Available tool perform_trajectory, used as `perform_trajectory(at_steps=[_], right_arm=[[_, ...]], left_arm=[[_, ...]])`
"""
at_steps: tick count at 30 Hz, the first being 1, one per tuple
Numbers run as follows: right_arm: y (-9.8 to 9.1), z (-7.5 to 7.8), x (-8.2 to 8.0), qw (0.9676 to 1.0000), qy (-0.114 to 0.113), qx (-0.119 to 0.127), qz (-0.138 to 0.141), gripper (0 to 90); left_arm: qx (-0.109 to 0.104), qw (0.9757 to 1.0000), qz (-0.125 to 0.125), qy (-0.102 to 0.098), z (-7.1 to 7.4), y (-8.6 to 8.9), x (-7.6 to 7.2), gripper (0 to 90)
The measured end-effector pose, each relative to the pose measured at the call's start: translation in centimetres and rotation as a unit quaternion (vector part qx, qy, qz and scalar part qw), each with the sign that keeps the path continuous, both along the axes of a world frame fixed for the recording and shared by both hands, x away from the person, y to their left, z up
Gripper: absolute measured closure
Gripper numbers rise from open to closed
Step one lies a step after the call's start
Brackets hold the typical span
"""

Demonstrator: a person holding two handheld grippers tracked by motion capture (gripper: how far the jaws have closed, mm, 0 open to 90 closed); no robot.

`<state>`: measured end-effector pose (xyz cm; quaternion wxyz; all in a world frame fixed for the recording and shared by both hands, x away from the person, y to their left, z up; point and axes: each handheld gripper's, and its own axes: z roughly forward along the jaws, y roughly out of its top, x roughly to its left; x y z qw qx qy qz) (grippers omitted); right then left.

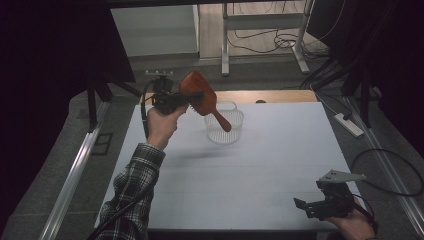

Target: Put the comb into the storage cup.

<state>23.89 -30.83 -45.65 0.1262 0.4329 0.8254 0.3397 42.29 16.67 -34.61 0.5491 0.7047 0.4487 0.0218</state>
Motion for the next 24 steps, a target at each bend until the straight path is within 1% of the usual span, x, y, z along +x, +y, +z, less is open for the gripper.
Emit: perform_trajectory(at_steps=[2, 5, 9, 13, 22, 24], right_arm=[[-0.1, 0.0, -0.1, 1.0000, -0.001, 0.002, -0.001, 0.0], [-0.2, 0.1, -0.1, 1.0000, -0.001, 0.004, -0.003, 0.0], [-0.2, 0.0, -0.1, 1.0000, 0.000, 0.004, -0.004, 0.0], [-0.2, 0.0, -0.1, 1.0000, 0.002, 0.004, -0.003, 0.0], [-0.2, 0.1, -0.2, 1.0000, -0.003, 0.003, -0.001, 0.0], [-0.2, 0.1, -0.2, 1.0000, -0.005, 0.004, -0.001, 0.0]], left_arm=[[-0.001, 1.0000, 0.005, -0.001, 0.1, 0.1, 0.1, 51.8], [0.002, 0.9999, 0.012, -0.002, 0.2, 0.2, 0.4, 51.8], [0.002, 0.9997, 0.022, -0.003, 0.0, 0.3, 0.7, 51.8], [0.000, 0.9995, 0.030, -0.002, -0.3, 0.4, 1.1, 51.8], [0.011, 0.9992, 0.039, 0.005, -1.5, -0.1, 1.9, 51.8], [0.016, 0.9990, 0.042, 0.004, -1.8, -0.3, 2.0, 51.8]])
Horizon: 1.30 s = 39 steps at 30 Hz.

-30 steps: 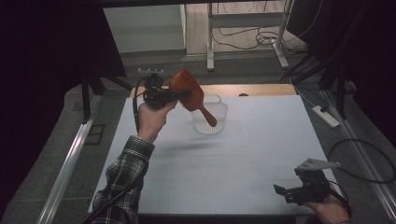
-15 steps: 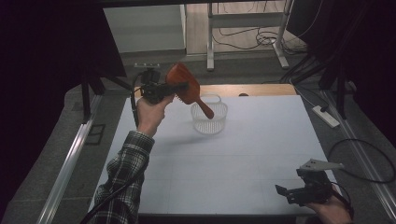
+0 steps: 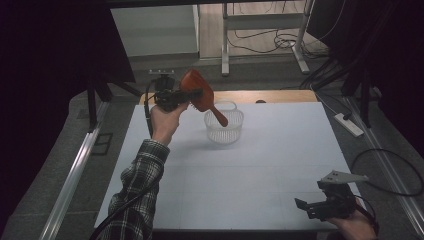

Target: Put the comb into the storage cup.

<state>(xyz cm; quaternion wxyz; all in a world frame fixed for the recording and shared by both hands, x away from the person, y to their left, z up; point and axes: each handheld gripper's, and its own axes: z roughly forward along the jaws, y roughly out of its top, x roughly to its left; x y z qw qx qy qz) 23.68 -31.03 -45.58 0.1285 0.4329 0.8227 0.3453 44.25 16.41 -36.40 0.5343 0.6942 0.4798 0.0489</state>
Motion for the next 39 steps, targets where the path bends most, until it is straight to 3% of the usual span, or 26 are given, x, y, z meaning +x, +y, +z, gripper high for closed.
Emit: perform_trajectory(at_steps=[39], right_arm=[[0.3, -0.1, 0.0, 0.9998, 0.006, -0.012, 0.014, 0.0]], left_arm=[[0.020, 0.9996, 0.010, 0.016, -4.8, -3.0, 1.0, 51.6]])
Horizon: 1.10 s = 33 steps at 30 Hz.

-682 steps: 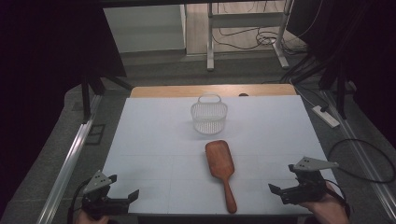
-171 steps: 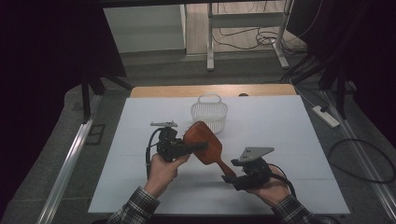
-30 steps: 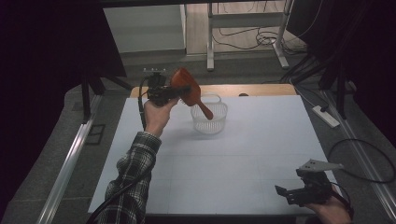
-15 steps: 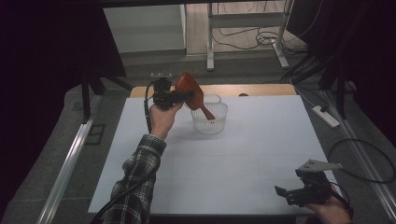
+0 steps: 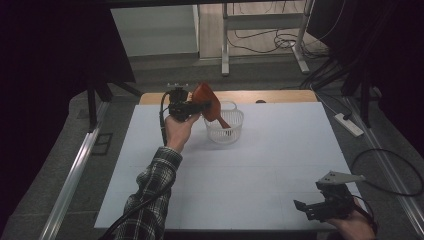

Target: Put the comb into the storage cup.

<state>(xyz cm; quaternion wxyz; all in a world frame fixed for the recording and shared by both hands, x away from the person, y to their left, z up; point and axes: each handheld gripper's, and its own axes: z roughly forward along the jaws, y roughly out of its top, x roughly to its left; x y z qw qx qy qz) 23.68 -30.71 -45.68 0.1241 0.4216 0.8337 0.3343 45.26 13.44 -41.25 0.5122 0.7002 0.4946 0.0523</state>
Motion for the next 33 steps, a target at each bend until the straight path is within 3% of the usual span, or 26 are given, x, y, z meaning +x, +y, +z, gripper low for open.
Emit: perform_trajectory(at_steps=[12, 21, 33], right_arm=[[0.1, -0.1, 0.1, 1.0000, 0.003, -0.002, 0.004, 0.0], [0.2, -0.1, 0.1, 0.9999, 0.007, -0.006, 0.006, 0.0], [0.2, -0.1, 0.2, 0.9999, 0.008, -0.007, 0.007, 0.0]], left_arm=[[-0.005, 0.9999, 0.003, 0.011, -1.5, -0.5, 0.2, 51.5], [-0.027, 0.9994, 0.000, 0.019, -2.3, -0.9, 0.2, 51.0], [-0.047, 0.9984, 0.019, 0.027, -3.3, -0.4, -0.1, 48.5]])
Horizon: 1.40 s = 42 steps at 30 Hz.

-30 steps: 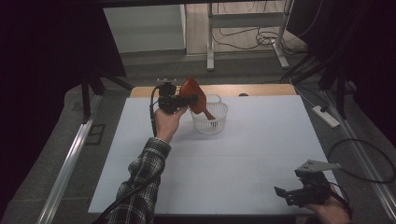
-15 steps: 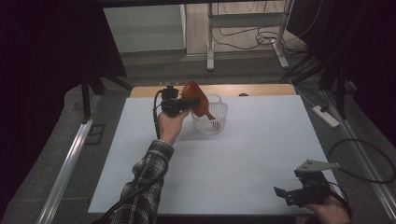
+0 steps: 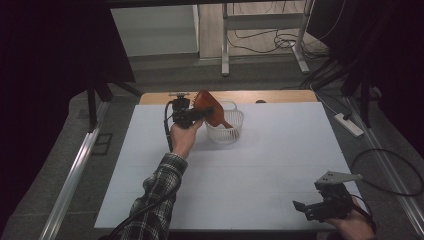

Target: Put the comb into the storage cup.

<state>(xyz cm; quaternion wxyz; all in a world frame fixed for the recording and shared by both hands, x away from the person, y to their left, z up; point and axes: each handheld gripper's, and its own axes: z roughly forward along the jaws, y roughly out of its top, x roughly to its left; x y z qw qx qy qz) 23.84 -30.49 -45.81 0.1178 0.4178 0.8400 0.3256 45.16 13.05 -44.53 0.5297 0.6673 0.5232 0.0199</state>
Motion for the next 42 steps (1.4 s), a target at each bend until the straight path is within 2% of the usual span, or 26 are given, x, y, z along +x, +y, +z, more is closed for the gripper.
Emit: perform_trajectory(at_steps=[11, 17, 42], right_arm=[[0.1, 0.0, 0.0, 1.0000, 0.000, -0.004, 0.002, 0.0], [0.1, 0.0, 0.0, 1.0000, 0.000, -0.005, 0.003, 0.0], [0.1, -0.1, 0.0, 1.0000, 0.001, -0.006, 0.003, 0.1]], left_arm=[[-0.009, 0.9997, 0.017, 0.012, -1.0, 0.8, -0.1, 45.5], [0.002, 0.9997, 0.022, 0.011, -1.0, 0.7, -0.1, 43.5], [0.004, 0.9997, 0.023, 0.011, -1.4, 1.1, 0.1, 40.1]])
